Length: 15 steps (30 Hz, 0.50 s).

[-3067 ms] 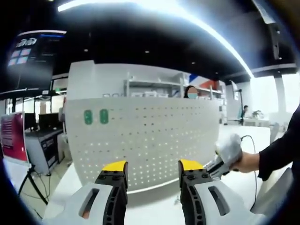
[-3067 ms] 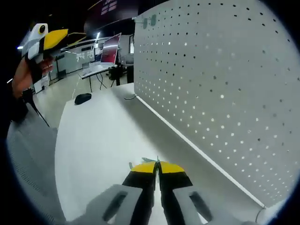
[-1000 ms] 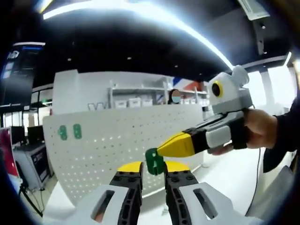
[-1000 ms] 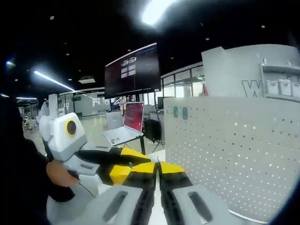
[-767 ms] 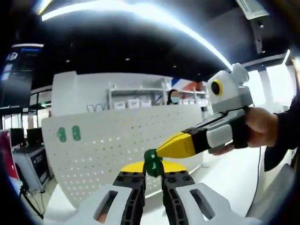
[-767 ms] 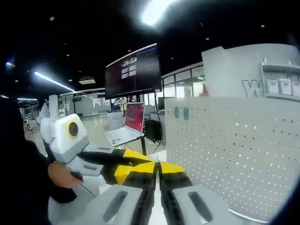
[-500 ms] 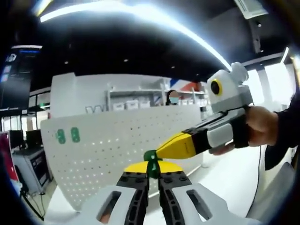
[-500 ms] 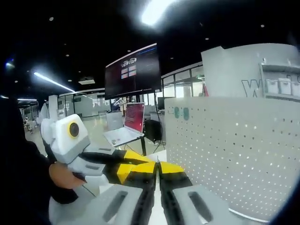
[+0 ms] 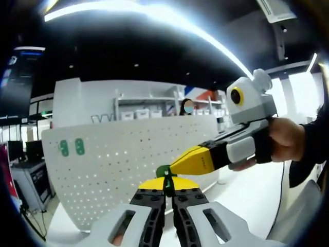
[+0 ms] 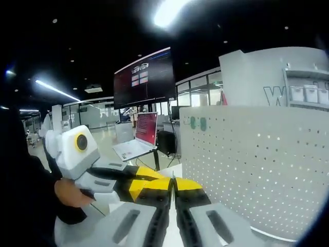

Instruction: Insert the hook assembly into the mounting plate slot until the hook locks in place.

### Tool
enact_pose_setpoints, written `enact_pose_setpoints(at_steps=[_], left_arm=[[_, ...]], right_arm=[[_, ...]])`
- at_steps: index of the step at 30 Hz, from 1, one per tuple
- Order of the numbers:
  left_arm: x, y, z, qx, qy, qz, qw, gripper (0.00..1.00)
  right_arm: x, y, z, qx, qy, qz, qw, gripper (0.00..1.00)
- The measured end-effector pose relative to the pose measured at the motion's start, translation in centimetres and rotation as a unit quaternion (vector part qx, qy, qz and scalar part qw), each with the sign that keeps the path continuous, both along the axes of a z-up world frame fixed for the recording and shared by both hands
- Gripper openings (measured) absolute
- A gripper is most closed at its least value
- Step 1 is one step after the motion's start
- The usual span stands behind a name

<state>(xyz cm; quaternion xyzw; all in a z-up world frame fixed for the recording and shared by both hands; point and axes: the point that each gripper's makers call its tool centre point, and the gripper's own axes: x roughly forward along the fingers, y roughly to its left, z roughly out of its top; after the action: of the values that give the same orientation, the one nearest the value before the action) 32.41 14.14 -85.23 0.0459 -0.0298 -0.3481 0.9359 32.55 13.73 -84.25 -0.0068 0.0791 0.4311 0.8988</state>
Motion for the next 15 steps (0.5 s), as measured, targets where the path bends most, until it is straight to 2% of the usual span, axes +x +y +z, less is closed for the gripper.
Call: enact_pose_setpoints(at_steps=[6, 15], left_arm=[[0.1, -0.1, -0.4, -0.005, 0.014, -0.003, 0.9999, 0.02], [0.1, 0.2, -0.5, -0.008, 0.020, -0.001, 0.9998, 0.02]], right_arm=[[-0.1, -0.3, 0.1, 0.003, 0.005, -0.004, 1.0000, 0.01], [-0.8, -1.2, 0.6, -0.005, -0.002, -0.014, 0.9999, 0.08]])
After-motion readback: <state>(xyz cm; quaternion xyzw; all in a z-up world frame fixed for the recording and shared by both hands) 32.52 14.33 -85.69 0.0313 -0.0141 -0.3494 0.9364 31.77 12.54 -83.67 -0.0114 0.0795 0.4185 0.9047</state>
